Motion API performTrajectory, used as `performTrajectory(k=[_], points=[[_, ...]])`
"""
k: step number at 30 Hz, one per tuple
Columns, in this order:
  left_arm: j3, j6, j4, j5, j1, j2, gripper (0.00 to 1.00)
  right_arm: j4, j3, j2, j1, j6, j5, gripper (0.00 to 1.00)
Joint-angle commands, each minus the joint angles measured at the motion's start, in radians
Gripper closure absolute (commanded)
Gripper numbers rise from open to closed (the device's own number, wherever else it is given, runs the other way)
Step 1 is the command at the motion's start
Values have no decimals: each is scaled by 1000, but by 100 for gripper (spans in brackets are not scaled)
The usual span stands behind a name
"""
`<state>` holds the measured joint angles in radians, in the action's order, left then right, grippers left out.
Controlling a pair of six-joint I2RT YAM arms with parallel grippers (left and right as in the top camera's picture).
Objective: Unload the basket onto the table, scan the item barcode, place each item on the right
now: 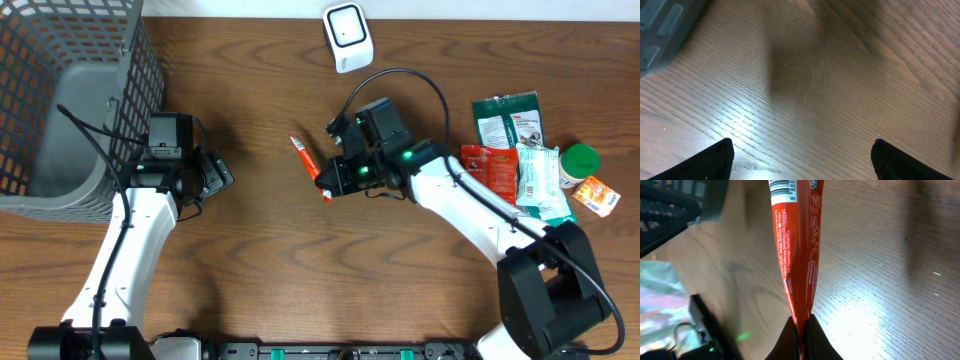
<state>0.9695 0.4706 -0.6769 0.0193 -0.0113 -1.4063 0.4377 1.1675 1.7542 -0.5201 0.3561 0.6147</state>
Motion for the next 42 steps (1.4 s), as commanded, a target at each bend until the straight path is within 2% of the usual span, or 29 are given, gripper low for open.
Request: performTrajectory(k=[1,5,6,7,9,11,12,14,16,20,25,29,32,37,39,42], points=[[-4,-6,20,-13,7,7,12,0,-4,-1,16,-48,125,99],[-4,29,71,25,7,7,12,0,-4,-1,16,-47,125,99],[-4,31,39,100,7,8,12,-1,-4,-1,16,-48,129,99],[-4,30,20,160,7,9,0,-3,-4,-1,16,-48,139,99],[-4,-3,36,332,7,9,0,-18,-4,-1,18,-67,179,99],[-4,-117,84,550,1,8,8,-41,-4,-1,21,-74,219,99],[-4,-149,114,644,-3,9,9,-53,-4,-1,22,-73,237,99],[-4,-164,187,816,-6,9,9,-88,-4,-1,26,-72,296,99],[-4,-163,260,929,-6,9,9,-121,-4,-1,30,-62,358,99],[-4,-129,375,1041,-8,9,9,-189,-4,-1,35,-18,436,99],[-4,-114,433,1042,-14,9,10,-331,-4,-1,34,66,550,99],[-4,-114,440,1043,-14,9,29,-395,-4,-1,34,103,550,99],[-4,-114,440,1043,-14,9,36,-396,-4,-1,34,103,550,99],[-4,-114,440,1043,-14,9,64,-389,-4,-1,34,103,533,99],[-4,-114,440,1043,-14,9,73,-388,-4,-1,34,103,518,99],[-4,-114,438,1043,-14,9,79,-388,-4,-1,34,99,494,91]])
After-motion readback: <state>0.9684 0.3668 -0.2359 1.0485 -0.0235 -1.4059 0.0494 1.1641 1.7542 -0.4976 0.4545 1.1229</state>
